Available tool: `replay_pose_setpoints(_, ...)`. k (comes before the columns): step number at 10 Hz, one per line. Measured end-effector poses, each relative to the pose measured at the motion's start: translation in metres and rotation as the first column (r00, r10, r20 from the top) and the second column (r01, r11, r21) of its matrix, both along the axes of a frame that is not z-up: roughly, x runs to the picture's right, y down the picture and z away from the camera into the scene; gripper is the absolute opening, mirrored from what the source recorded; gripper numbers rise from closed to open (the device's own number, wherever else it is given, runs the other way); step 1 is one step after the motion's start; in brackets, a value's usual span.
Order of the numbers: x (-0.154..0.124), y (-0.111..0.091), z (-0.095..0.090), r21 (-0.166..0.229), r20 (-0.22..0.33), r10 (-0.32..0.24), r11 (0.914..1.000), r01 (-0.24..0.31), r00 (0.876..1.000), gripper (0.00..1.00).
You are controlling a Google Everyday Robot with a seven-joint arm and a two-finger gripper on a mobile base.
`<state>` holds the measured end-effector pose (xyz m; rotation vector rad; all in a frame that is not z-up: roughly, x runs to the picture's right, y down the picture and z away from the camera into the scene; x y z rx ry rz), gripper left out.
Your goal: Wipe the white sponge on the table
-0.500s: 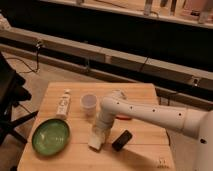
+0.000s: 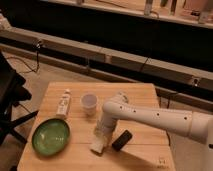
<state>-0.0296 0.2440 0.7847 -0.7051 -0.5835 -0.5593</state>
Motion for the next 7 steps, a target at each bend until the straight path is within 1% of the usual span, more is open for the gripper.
replay_pose_setpoints(1,0.001,-0.004,0.003,0.0,0.0,-0.003,1.0,0.003,1.0,0.75)
replay_pose_setpoints(2,0.005,-0.001,0.002,-0.003,-0.002,-0.006,1.0,0.006,1.0,0.87)
replay_pose_setpoints(3,0.006,0.005,-0.003,-0.005,0.003,-0.017,0.9998,0.017,1.0,0.93)
replay_pose_setpoints(5,0.007,0.016,-0.013,-0.005,0.0,-0.01,0.9999,0.01,1.0,0.94)
replay_pose_setpoints(6,0.006,0.015,-0.013,-0.003,0.001,-0.007,1.0,0.007,1.0,0.93)
replay_pose_setpoints(7,0.001,0.007,-0.007,-0.002,0.002,-0.004,1.0,0.004,1.0,0.86)
